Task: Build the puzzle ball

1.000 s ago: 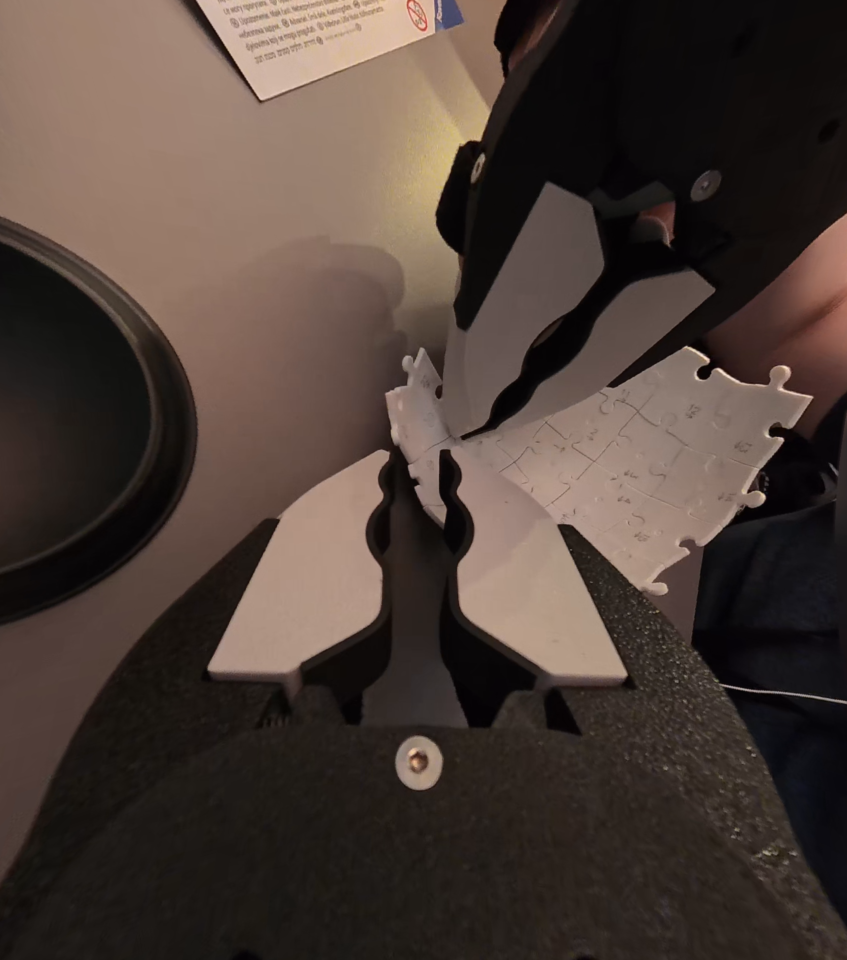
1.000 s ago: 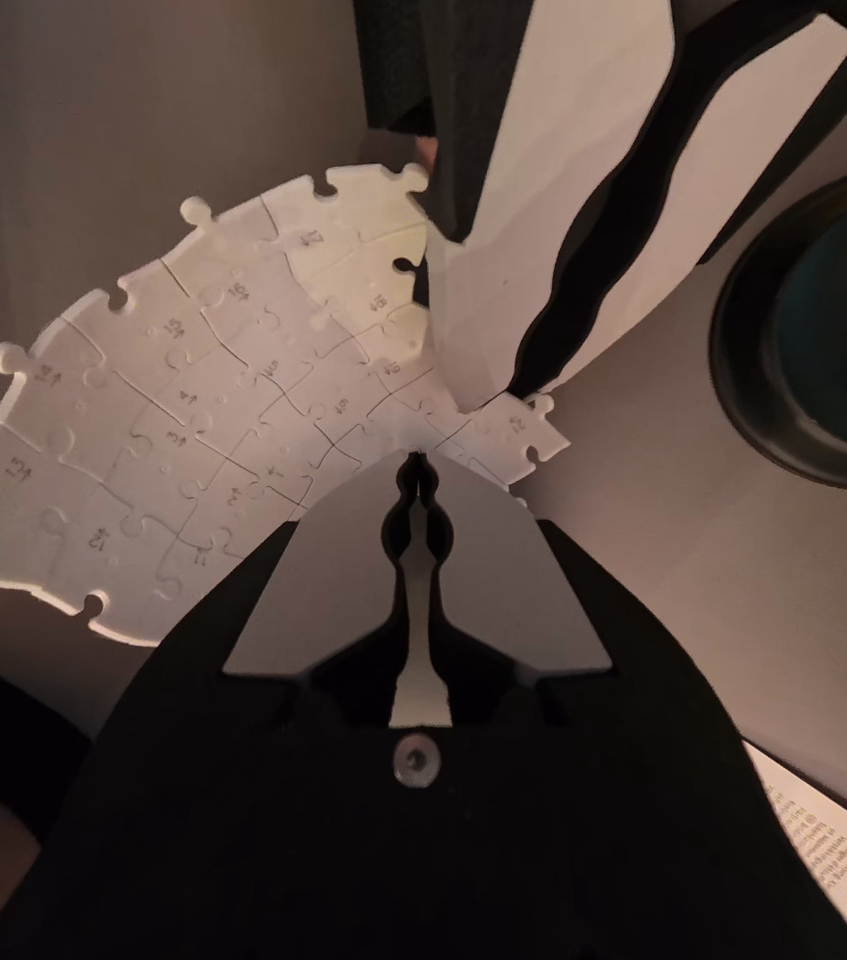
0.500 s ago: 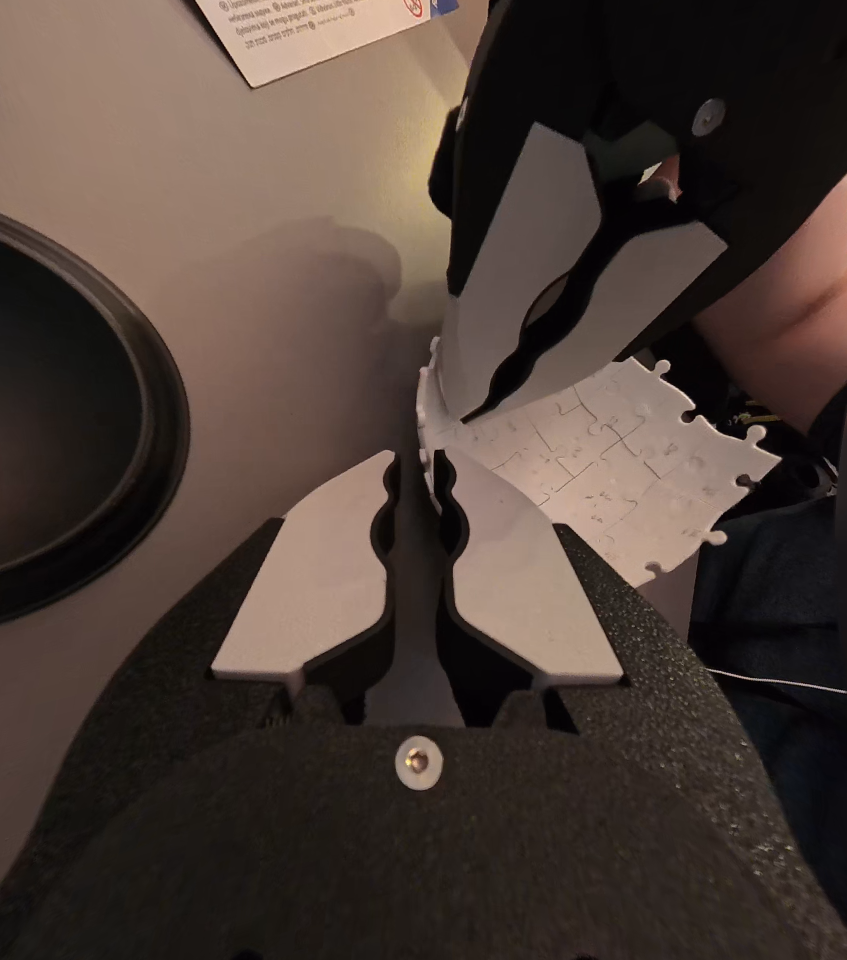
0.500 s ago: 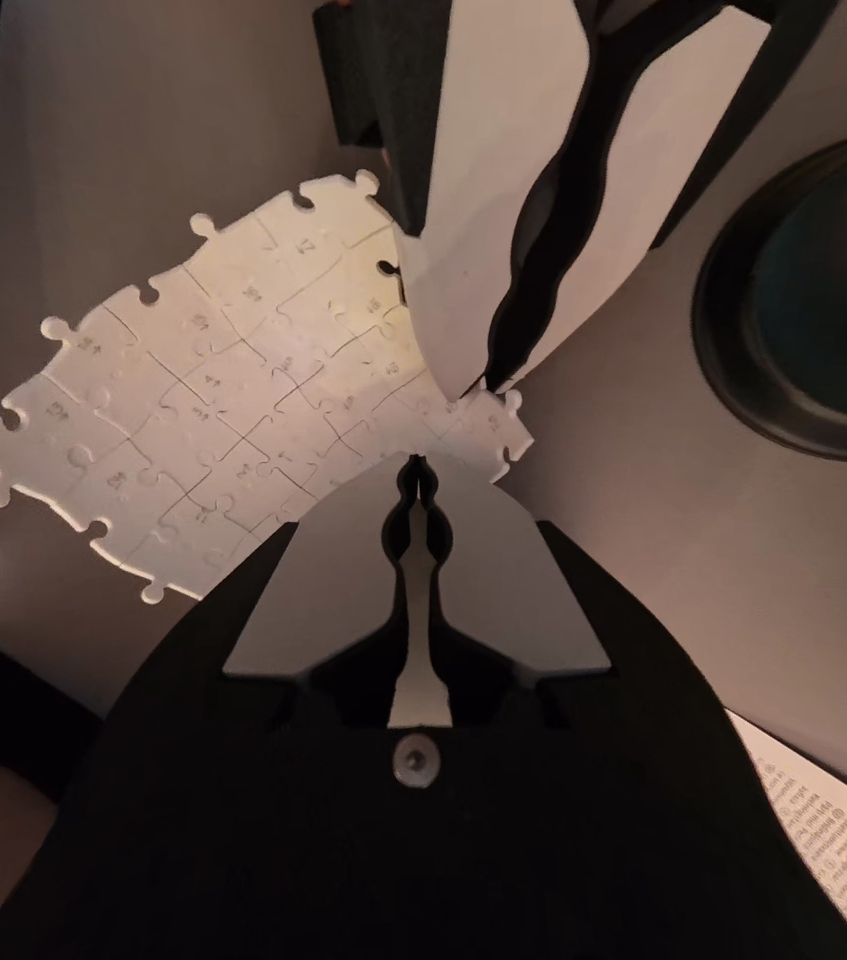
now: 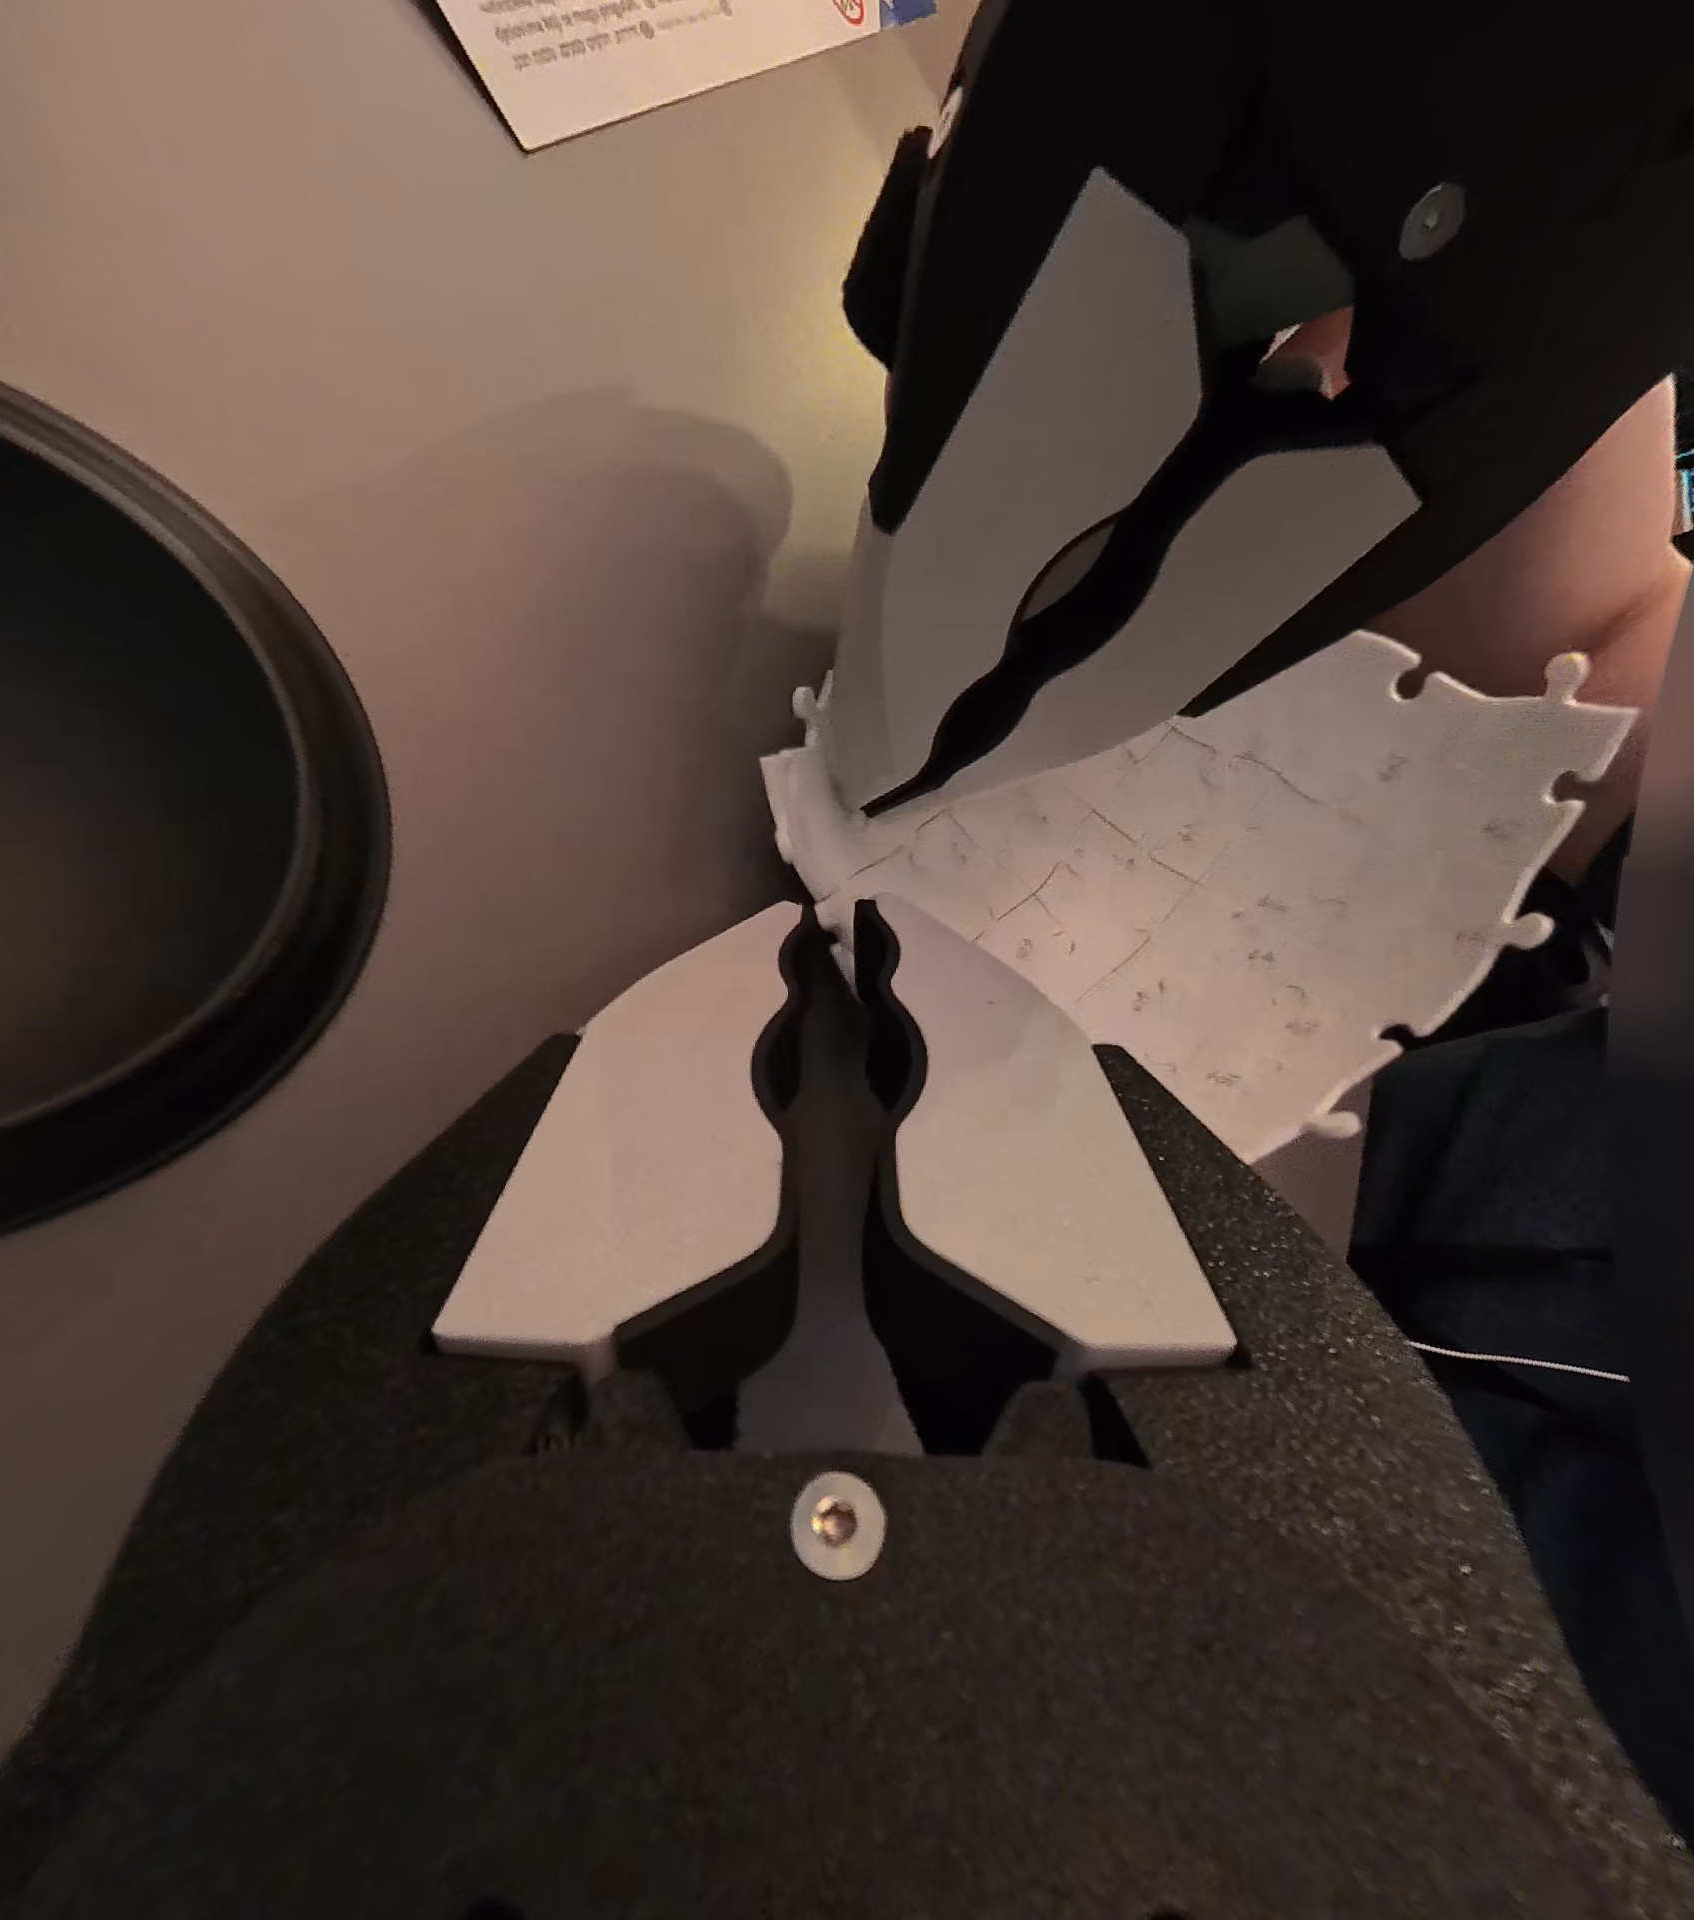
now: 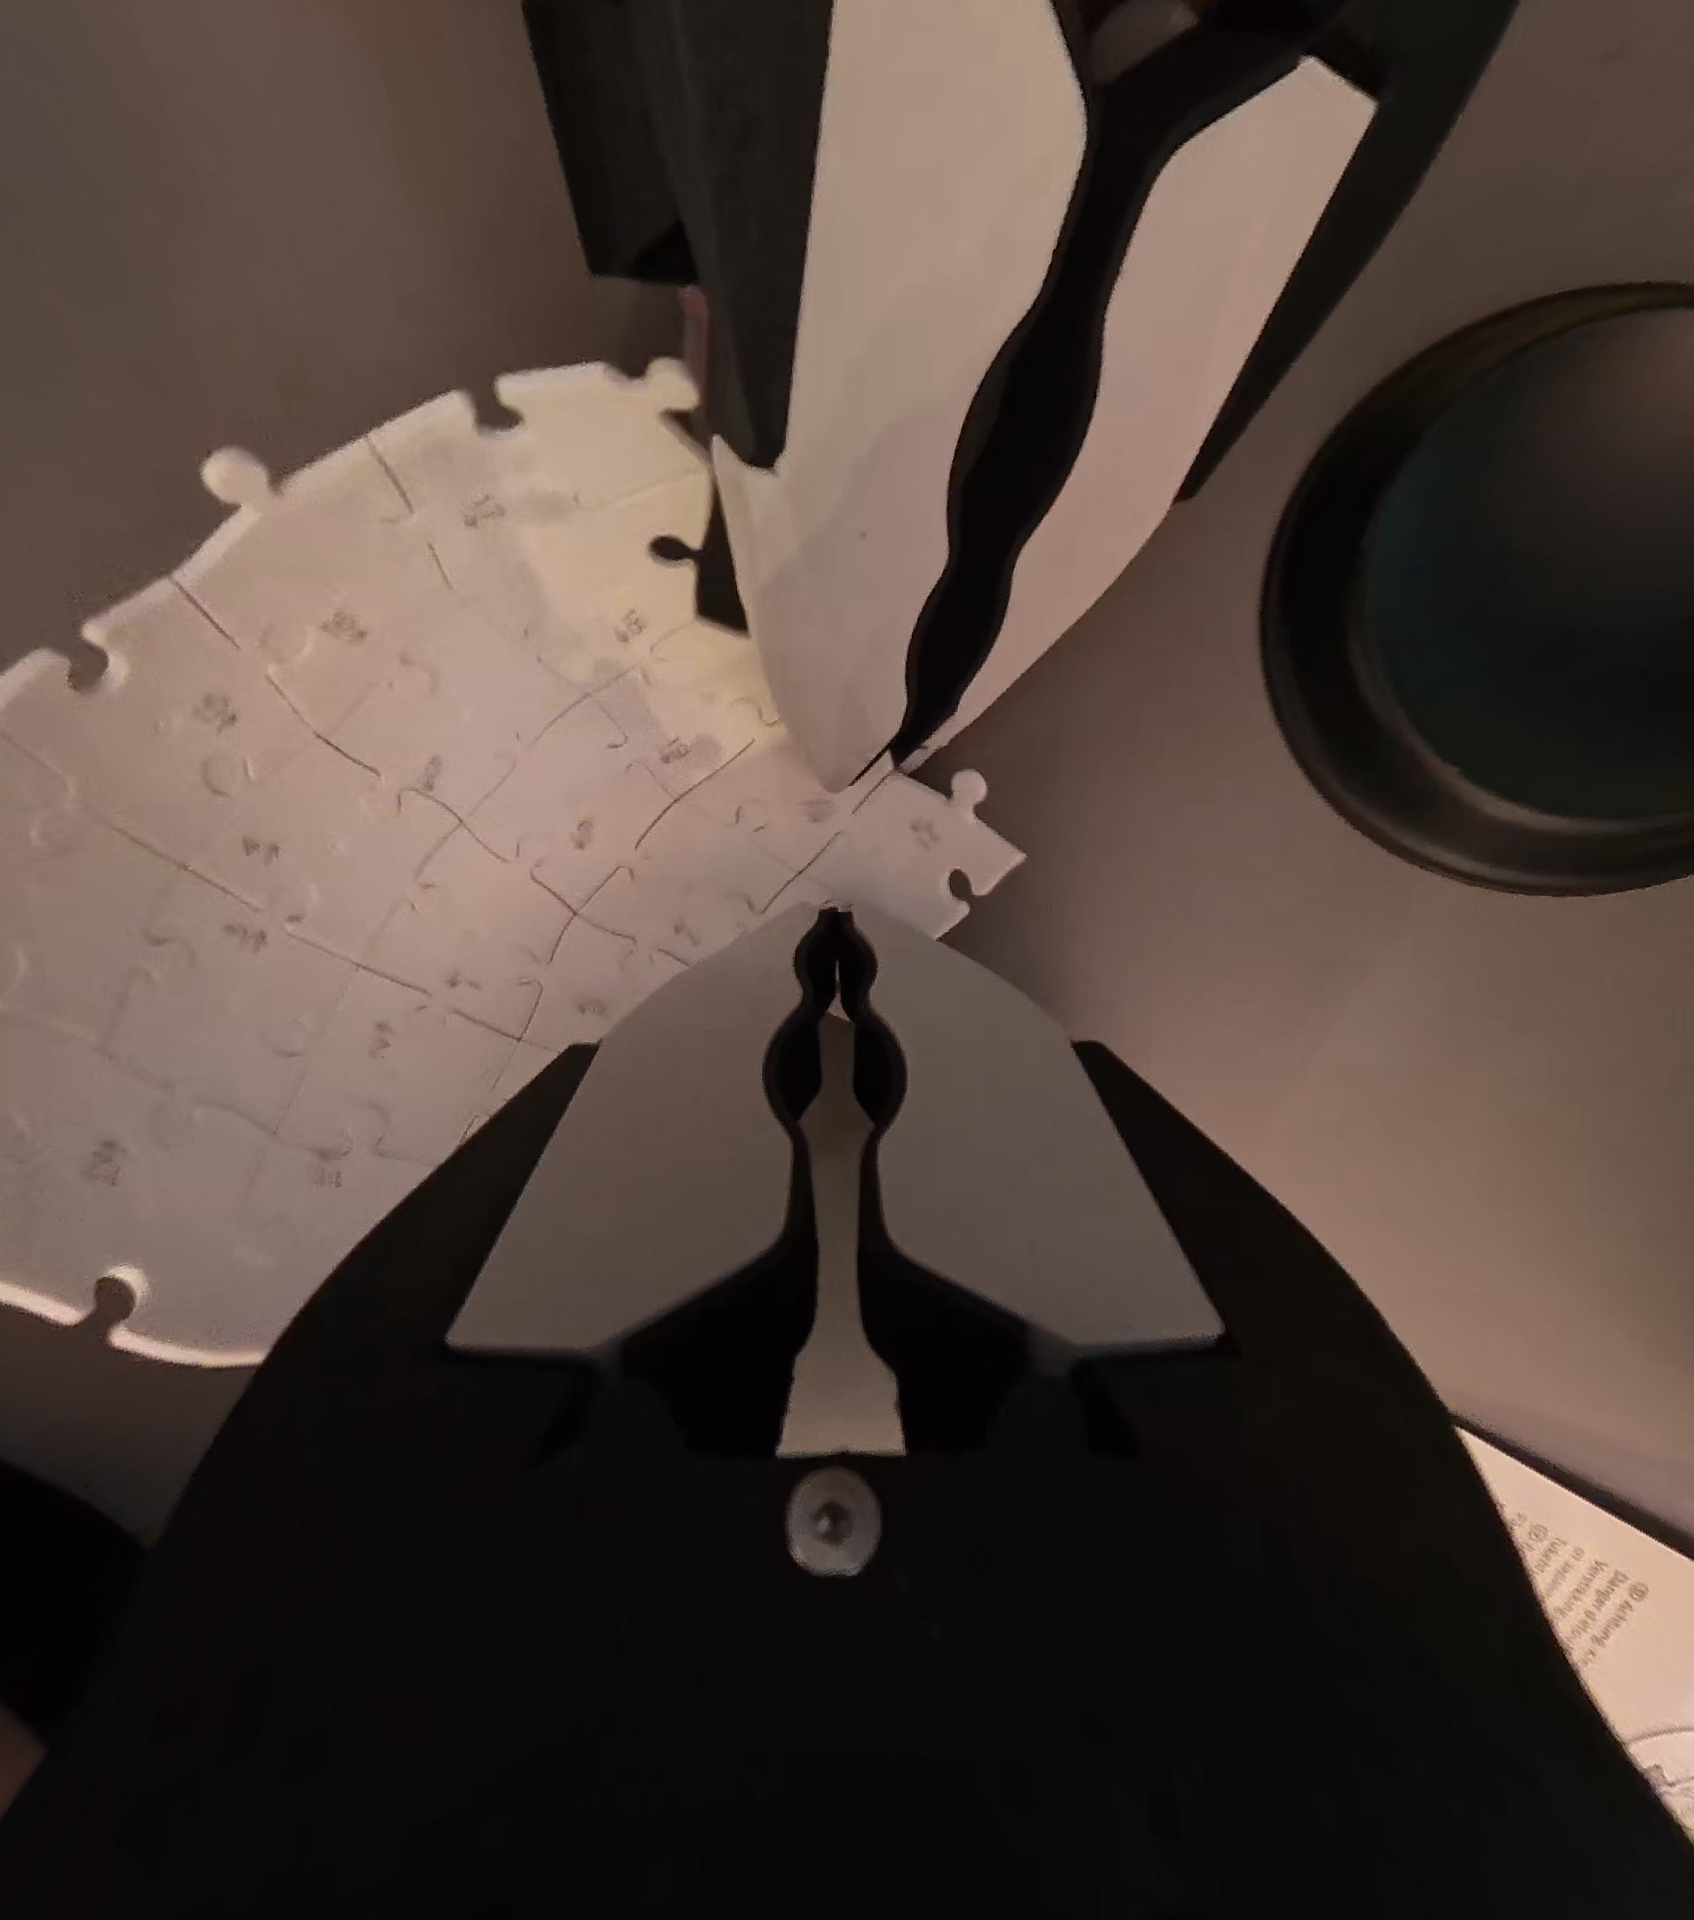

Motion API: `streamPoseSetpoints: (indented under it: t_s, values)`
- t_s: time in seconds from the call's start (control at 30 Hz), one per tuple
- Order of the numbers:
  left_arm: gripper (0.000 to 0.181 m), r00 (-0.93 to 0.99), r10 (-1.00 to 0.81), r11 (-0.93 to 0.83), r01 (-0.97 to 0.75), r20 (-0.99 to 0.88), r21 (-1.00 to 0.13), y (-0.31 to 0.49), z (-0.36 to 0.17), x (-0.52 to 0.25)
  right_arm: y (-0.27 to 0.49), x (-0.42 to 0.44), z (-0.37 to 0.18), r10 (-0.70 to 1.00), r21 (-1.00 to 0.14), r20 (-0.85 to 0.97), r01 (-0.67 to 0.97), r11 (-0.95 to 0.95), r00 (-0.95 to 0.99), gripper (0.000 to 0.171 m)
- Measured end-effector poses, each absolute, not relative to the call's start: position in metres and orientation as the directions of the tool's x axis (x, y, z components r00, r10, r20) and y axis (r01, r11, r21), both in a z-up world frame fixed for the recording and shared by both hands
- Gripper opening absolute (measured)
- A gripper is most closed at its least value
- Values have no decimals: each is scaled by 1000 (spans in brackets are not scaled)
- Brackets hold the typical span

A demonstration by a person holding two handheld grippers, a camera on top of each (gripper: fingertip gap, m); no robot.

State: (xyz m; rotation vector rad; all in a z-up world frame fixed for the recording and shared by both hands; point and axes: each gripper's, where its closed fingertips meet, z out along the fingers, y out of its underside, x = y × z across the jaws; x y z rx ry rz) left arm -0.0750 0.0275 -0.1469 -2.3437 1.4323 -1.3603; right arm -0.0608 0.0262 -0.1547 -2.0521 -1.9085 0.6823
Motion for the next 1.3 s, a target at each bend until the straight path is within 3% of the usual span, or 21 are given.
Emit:
streamPoseSetpoints:
  t_s: [0.53,0.8,1.3]
  values:
    - [9,147,-707,-585,-672,692,-454,21,-144,-75,17,-49,-126,985,-551,-174,829,-95,-2,1]
    - [12,123,-718,-570,-667,685,-479,12,-140,-80,19,-38,-108,956,-641,-283,727,-247,75,7]
    - [17,86,-742,-546,-652,665,-525,6,-128,-85,3,-43,-132,924,-564,-380,780,-270,46,7]
